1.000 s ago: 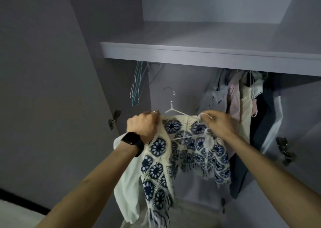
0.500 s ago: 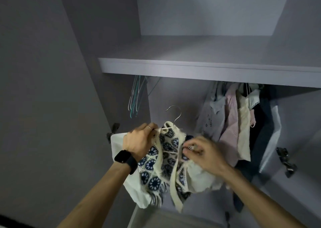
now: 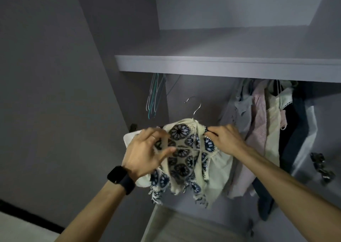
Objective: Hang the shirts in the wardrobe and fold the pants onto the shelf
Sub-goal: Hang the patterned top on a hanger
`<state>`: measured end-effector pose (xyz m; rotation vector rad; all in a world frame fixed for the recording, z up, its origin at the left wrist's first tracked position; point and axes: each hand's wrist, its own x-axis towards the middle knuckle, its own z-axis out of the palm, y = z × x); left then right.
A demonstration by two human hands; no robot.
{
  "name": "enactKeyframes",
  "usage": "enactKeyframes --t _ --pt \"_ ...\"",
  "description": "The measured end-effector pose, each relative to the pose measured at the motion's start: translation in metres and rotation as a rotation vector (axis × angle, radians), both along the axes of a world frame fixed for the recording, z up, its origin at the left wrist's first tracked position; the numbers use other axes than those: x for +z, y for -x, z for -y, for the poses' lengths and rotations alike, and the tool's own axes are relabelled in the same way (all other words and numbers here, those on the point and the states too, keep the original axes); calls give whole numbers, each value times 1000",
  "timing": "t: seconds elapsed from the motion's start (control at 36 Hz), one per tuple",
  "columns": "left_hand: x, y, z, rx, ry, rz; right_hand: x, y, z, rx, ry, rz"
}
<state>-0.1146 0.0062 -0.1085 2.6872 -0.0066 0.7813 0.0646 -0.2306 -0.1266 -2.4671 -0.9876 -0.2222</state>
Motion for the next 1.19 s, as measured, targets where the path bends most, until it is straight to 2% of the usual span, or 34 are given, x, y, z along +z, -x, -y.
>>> enactKeyframes --t 0.06,0.14,0.19,0.31,0.33,0.5,0.64,0.69,0.75,0.83,0.89,0.97,1.03,1.11,1.19 --pt "6 -14 3 70 -5 -56 2 5 -6 43 -50 64" --pt "9 -37 16 120 -124 -174 3 10 -15 83 -1 81" --pt "10 -51 27 122 -163 -179 4 11 -18 113 20 61" --pt "14 -69 46 145 103 -184 6 13 -17 122 34 53" --pt "13 -71 48 139 135 -195 6 13 -15 127 33 31" --pt "7 -66 48 -5 14 -201 -5 6 11 213 21 -268" --pt "8 -66 47 -137 -63 -256 -2 -8 25 156 -39 -465" --pt "8 -65 47 -140 -74 -299 9 -17 27 83 -73 -337" --pt "10 -67 48 -68 0 -301 17 -19 24 56 -112 -223" --pt "15 -75 46 79 162 -297 16 -5 11 98 -110 -256" --pt "15 -78 43 112 199 -326 5 9 5 73 -127 -196" --pt "12 -79 38 119 250 -345 -15 36 -2 -43 -266 -61" --pt "11 -80 35 115 327 -344 -29 59 -12 -29 -309 -84" --pt "11 -83 37 140 353 -334 -44 90 -36 14 -171 -207" --pt "10 -86 45 155 312 -323 -51 102 -60 -3 -86 -195"
